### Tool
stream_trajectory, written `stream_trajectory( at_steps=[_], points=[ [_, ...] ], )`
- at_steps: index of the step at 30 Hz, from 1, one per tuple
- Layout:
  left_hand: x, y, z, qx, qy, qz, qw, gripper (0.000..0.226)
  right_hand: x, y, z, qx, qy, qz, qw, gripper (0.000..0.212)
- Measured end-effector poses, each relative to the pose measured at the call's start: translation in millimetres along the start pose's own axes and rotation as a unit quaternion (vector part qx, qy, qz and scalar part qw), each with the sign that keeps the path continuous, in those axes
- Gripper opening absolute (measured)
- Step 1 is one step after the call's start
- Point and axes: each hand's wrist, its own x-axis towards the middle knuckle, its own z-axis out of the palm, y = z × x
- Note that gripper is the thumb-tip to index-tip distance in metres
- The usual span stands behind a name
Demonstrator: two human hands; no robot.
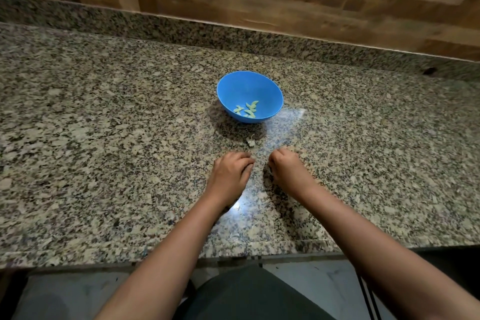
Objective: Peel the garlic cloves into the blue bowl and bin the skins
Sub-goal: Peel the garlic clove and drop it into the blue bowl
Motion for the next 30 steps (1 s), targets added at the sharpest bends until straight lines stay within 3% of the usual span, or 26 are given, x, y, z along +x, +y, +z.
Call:
stream_trajectory(
  at_steps=[4, 8, 10, 12, 13, 15, 17, 19, 21, 30],
  points=[
    [-0.6, 1.2, 0.7, 0.002, 0.007, 0.002, 1.000, 0.027, 1.1, -1.4, 4.2, -0.027, 0.030, -0.033, 0.999, 0.027],
    [-0.8, 3.0, -1.3, -0.004, 0.009, -0.003, 1.000, 0.027, -3.1, -1.1, 6.2, -0.012, 0.049, -0.050, 0.997, 0.025],
    [-0.7, 3.8, -1.6, -0.007, 0.003, -0.005, 1.000, 0.027, -1.5, 0.2, 8.1, 0.027, 0.039, -0.004, 0.999, 0.012],
    [0.2, 6.7, -2.2, -0.022, -0.002, -0.021, 1.000, 0.025, -1.4, 2.2, 9.0, 0.117, 0.021, 0.125, 0.985, 0.008],
    [1.7, 9.6, -3.2, -0.043, 0.000, -0.037, 0.998, 0.023, -1.9, 0.8, 8.0, 0.202, 0.018, 0.199, 0.959, 0.008],
    [5.8, 18.4, -6.7, -0.132, 0.009, -0.090, 0.987, 0.016, -5.5, -8.9, 4.6, 0.421, 0.029, 0.306, 0.853, 0.009],
    [8.5, 27.9, -10.5, -0.249, 0.011, -0.143, 0.958, 0.005, -11.0, -19.6, 0.9, 0.565, 0.048, 0.354, 0.744, 0.011],
    [9.4, 33.9, -13.5, -0.306, 0.011, -0.163, 0.938, 0.007, -14.1, -29.0, -3.3, 0.633, 0.054, 0.363, 0.682, 0.011],
    [11.0, 33.7, -14.4, -0.325, 0.016, -0.165, 0.931, 0.007, -14.7, -32.9, -7.1, 0.664, 0.057, 0.360, 0.653, 0.008],
    [15.2, 30.0, -25.0, -0.359, -0.006, -0.121, 0.926, 0.010, -11.0, -28.7, -19.0, 0.716, 0.033, 0.336, 0.611, 0.007]
  ],
)
